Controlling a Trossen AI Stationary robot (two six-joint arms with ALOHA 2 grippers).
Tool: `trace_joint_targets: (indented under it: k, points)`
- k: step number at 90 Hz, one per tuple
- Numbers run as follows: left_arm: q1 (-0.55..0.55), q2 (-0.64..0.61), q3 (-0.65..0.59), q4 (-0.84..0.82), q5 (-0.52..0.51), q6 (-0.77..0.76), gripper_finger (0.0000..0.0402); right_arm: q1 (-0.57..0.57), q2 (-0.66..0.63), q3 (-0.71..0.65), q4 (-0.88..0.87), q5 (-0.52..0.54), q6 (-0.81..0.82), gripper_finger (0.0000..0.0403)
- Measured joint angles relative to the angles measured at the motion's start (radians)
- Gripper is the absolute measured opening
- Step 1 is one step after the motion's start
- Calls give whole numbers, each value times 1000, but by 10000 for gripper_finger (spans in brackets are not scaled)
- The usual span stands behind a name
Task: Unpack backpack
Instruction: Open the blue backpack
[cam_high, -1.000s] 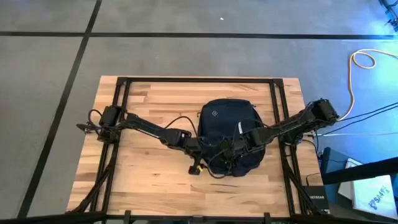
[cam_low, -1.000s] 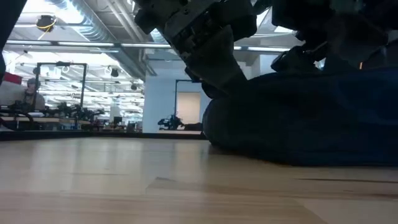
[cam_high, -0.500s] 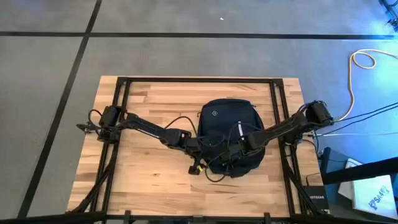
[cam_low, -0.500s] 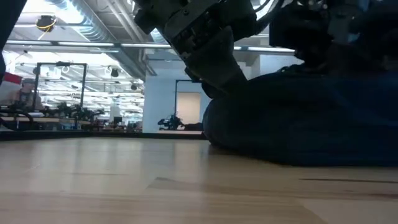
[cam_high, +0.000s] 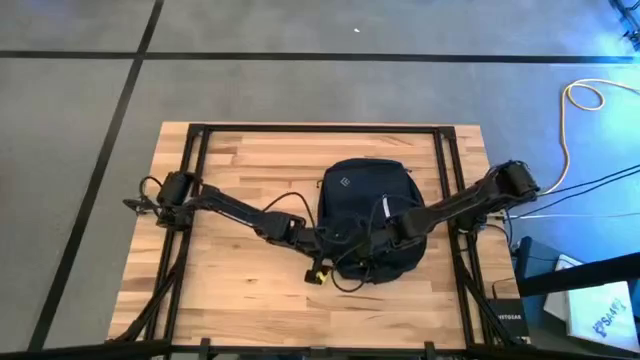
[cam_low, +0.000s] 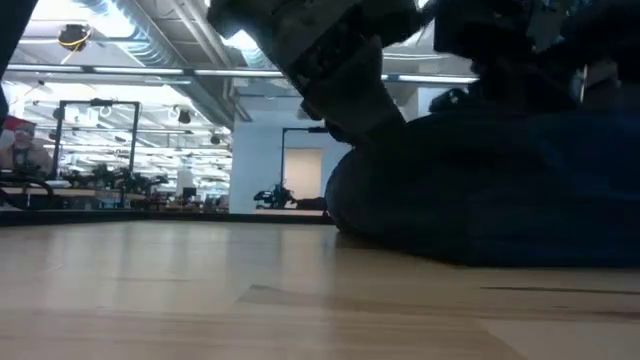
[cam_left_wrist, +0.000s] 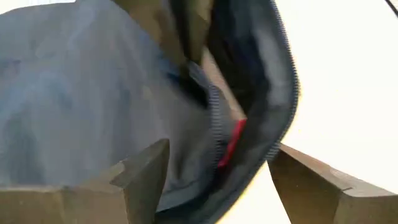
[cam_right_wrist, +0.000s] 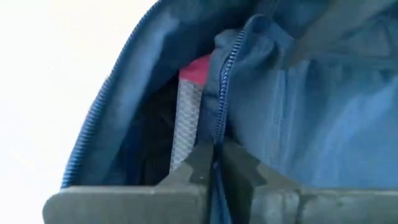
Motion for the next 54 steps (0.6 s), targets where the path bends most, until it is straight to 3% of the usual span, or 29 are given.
trace_joint_targets:
  k: [16,42,54]
  points:
    - [-14,-13,0,-14,-65,-8,255,30,-43,58,-56,71,-28,3]
    - [-85,-137,1,61,-364,2,255,46,-69,138,-210,196,-31,1]
    - [-107,-174,1,60,-416,40,255,44,-84,167,-255,310,-23,1]
